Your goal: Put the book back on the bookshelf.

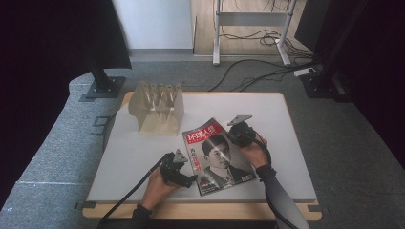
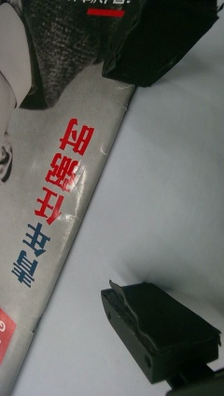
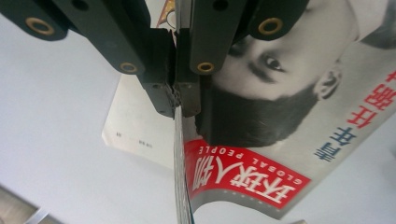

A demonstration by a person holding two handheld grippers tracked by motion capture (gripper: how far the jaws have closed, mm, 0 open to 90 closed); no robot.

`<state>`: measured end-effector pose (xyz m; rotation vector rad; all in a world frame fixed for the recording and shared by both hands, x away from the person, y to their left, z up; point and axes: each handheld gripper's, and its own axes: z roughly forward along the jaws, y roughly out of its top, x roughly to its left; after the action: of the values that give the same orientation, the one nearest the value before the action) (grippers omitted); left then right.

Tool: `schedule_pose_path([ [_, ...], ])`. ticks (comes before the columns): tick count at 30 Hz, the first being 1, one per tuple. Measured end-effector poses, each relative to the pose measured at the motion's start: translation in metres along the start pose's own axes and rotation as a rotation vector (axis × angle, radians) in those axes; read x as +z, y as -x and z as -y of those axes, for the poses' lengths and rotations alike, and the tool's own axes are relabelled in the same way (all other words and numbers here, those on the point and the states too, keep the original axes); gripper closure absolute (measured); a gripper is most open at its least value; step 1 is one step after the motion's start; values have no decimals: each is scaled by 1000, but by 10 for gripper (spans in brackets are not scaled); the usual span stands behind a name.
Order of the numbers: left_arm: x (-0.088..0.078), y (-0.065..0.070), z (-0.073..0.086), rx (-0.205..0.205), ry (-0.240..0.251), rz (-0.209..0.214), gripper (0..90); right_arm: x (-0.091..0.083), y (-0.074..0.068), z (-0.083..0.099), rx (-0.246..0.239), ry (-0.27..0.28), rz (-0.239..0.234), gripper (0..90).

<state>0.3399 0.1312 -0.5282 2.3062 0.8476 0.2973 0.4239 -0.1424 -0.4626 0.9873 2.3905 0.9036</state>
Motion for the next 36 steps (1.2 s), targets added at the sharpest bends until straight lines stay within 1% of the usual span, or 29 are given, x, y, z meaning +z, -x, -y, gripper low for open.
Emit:
schedule_pose_path([
  [5,-1,-2,0,3,-6,17,0,-16,-10,-6,-35,29,8,869],
  [7,-2,-4,-2,-12,-5,27,6,-22,-13,-8,-46,41,7,870],
  [11,-4,-11,-4,-46,-2,61,18,-33,-18,-11,-63,62,10,871],
  [13,-4,-14,-6,-58,3,68,20,-39,-21,-13,-68,77,9,871],
  [17,-4,-20,-11,-73,13,93,32,-51,-25,-16,-78,106,6,872],
  [20,-3,-22,-16,-78,22,113,44,-60,-27,-17,-82,128,4,872],
  [21,-3,-23,-19,-74,24,124,49,-62,-27,-17,-83,137,2,872],
  [24,-2,-23,-24,-64,17,133,73,-70,-28,-17,-89,156,-3,872],
  [25,-2,-23,-26,-65,26,142,78,-72,-29,-17,-92,162,-3,872],
  [27,0,-26,-30,-69,23,164,106,-77,-30,-18,-96,176,-7,873],
  [29,2,-28,-35,-56,13,157,121,-81,-31,-18,-103,187,-9,873],
  [30,4,-28,-37,-51,11,166,146,-84,-32,-18,-107,193,-9,872],
  [31,5,-29,-39,-48,6,176,144,-86,-32,-19,-111,197,-9,873],
  [34,10,-30,-43,-32,-16,183,148,-91,-34,-19,-117,208,-14,872],
  [36,14,-32,-46,-39,-18,224,155,-93,-34,-19,-123,218,-17,873],
])
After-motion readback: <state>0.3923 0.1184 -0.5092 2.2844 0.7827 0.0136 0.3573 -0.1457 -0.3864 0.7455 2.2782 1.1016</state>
